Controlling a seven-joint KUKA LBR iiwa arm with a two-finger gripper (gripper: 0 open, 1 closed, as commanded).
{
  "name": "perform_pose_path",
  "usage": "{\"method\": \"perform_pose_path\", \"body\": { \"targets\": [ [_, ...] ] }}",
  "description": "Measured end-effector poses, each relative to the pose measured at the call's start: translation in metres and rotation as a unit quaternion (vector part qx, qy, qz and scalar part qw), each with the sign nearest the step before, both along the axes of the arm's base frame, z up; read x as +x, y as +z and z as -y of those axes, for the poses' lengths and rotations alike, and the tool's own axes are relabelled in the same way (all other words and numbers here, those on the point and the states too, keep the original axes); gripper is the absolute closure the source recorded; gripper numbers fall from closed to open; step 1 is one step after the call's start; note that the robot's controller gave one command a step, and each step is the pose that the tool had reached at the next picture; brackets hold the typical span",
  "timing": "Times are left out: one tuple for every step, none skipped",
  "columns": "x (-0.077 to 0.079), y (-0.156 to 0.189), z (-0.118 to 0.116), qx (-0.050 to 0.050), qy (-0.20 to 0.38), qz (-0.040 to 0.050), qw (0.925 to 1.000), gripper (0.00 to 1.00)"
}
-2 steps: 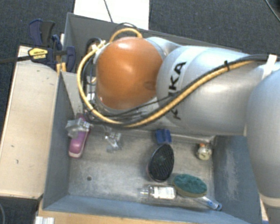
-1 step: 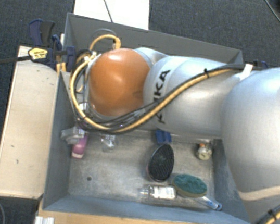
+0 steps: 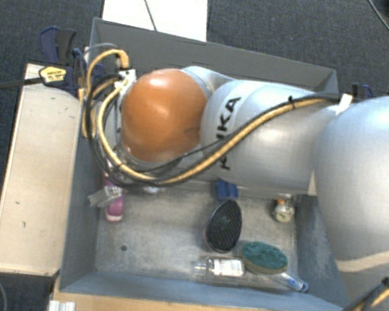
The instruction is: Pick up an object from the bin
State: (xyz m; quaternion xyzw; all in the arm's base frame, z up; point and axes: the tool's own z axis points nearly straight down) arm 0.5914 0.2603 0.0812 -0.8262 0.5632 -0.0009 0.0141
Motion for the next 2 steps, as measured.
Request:
{"method": "perform_pose_path", "body": {
  "targets": [
    [-0.001, -0.004, 0.005, -0.006, -0.004, -0.003, 1.0, 1.0],
    [-0.021, 0.15, 0.018, -0.009, 0.036, -0.0044, 0.9993, 1.0]
  ]
}}
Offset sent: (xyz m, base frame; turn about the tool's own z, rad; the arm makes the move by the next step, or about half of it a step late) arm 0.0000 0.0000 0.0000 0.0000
